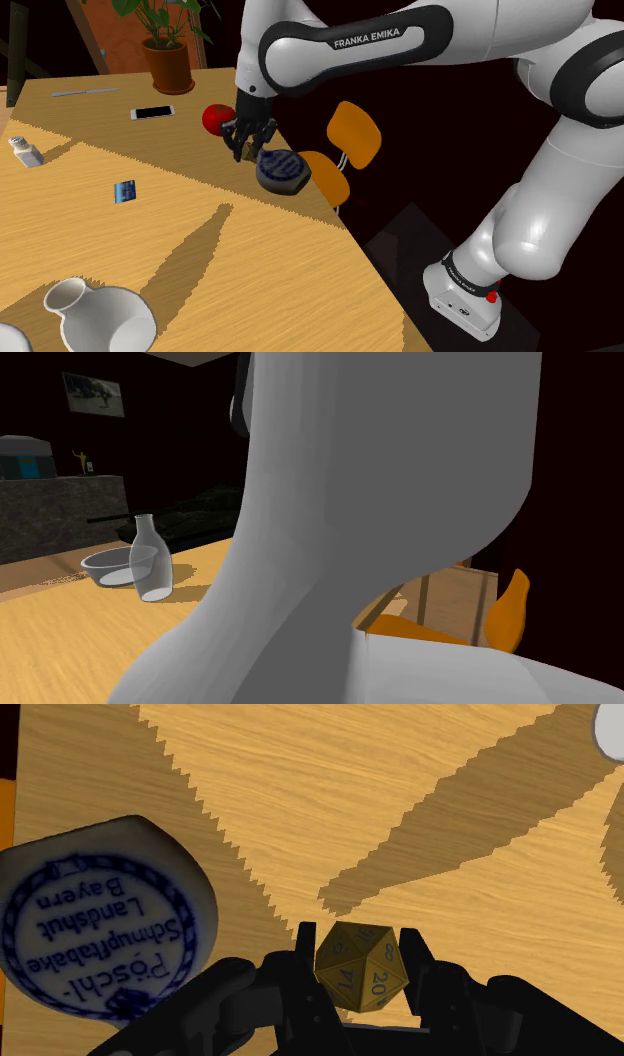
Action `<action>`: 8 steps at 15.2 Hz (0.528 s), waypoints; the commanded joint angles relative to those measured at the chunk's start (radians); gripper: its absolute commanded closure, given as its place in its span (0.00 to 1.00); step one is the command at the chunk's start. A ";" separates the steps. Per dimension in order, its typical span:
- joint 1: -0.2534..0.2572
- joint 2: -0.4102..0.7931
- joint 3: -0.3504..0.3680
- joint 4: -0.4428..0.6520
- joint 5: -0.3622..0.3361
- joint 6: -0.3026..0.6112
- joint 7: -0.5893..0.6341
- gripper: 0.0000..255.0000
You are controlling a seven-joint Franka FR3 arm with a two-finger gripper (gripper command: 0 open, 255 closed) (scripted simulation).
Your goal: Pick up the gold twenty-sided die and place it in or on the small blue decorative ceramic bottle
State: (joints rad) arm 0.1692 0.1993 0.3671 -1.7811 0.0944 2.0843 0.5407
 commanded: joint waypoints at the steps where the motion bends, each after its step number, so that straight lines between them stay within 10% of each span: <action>1: -0.033 -0.011 -0.017 -0.013 0.015 -0.004 -0.056 1.00; 8: -0.128 -0.003 -0.076 0.009 0.039 -0.042 -0.216 1.00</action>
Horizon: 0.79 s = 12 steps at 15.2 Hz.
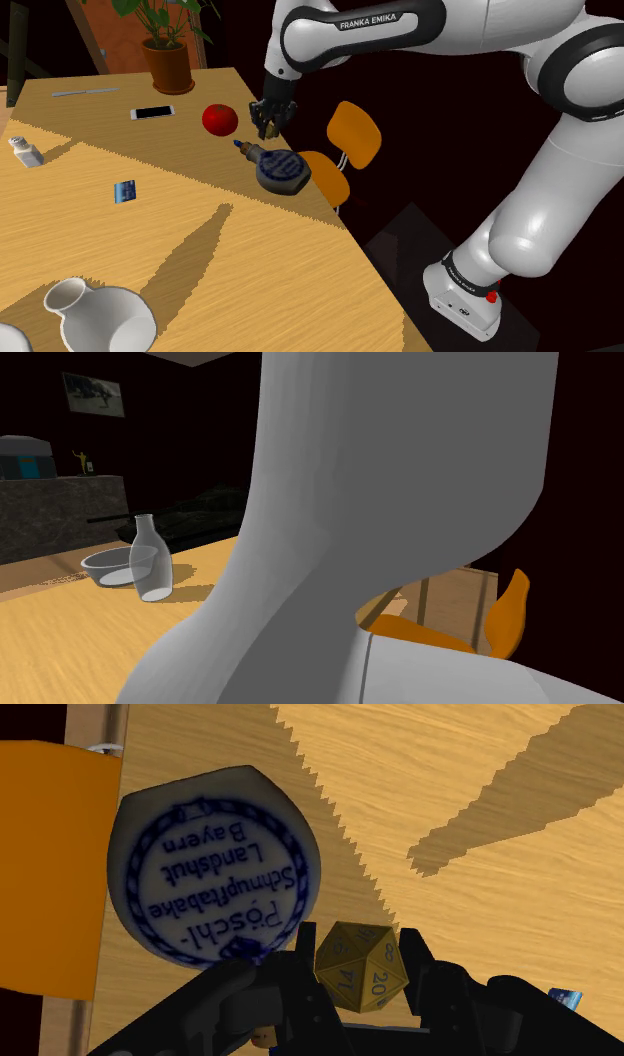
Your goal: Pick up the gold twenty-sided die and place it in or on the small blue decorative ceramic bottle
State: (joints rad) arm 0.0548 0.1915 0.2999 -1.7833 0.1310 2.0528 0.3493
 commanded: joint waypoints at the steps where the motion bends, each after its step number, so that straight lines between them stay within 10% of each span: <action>1: -0.027 0.010 -0.017 0.019 0.004 -0.017 -0.046 1.00; 12: -0.087 0.066 -0.057 0.022 0.008 0.019 -0.155 1.00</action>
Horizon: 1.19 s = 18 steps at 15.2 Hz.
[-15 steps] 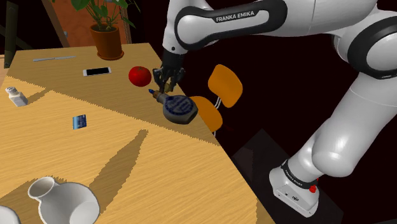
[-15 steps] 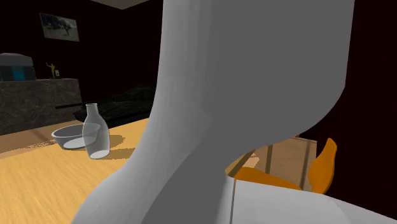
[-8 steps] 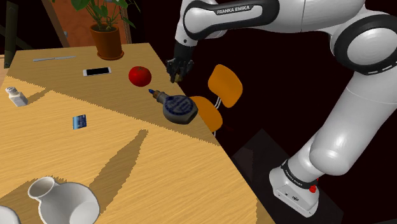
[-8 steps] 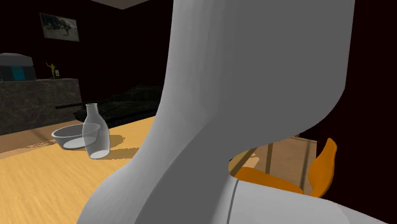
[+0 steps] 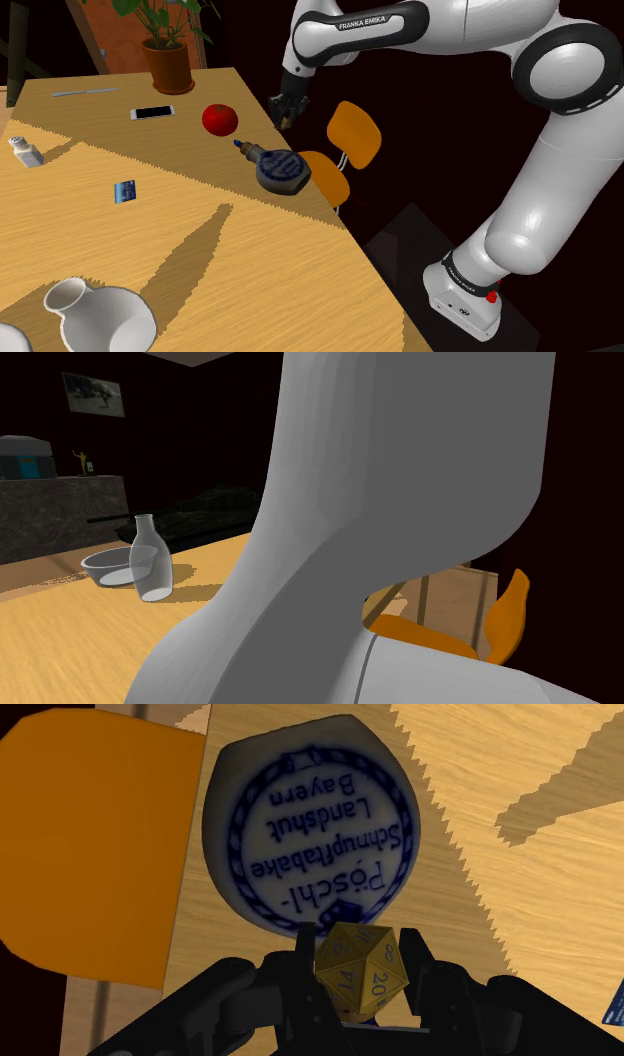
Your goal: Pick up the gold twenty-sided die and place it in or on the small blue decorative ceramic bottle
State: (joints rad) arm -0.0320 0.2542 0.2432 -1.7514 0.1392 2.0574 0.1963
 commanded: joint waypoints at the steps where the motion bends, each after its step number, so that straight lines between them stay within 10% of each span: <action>1: 0.000 0.008 0.000 -0.018 0.000 0.026 -0.004 1.00; 15: 0.003 0.039 -0.001 -0.066 -0.001 0.104 -0.013 1.00; 16: 0.003 0.039 -0.001 -0.066 -0.001 0.104 -0.013 0.00; 18: 0.003 0.039 -0.001 -0.066 -0.001 0.104 -0.013 0.00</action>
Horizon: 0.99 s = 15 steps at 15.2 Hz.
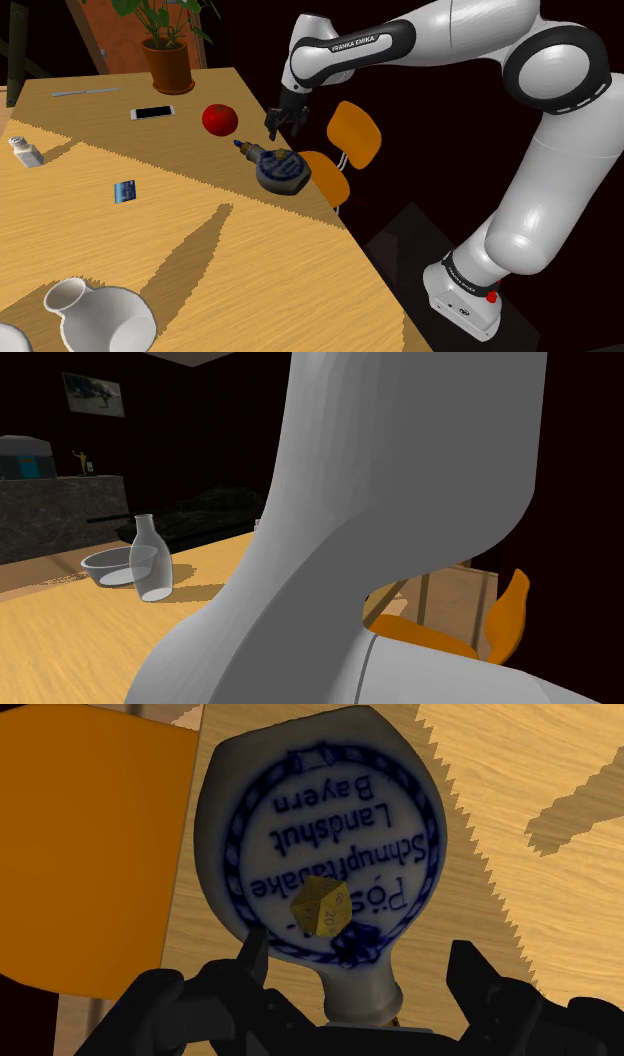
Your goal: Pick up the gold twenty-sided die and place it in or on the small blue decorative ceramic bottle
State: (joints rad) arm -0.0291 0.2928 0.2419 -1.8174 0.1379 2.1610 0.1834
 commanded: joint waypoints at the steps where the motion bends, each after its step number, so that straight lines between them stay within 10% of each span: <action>1: 0.000 0.000 0.000 0.000 0.000 0.000 0.000 0.00; 15: -0.015 -0.051 -0.003 0.059 0.006 -0.111 -0.004 0.00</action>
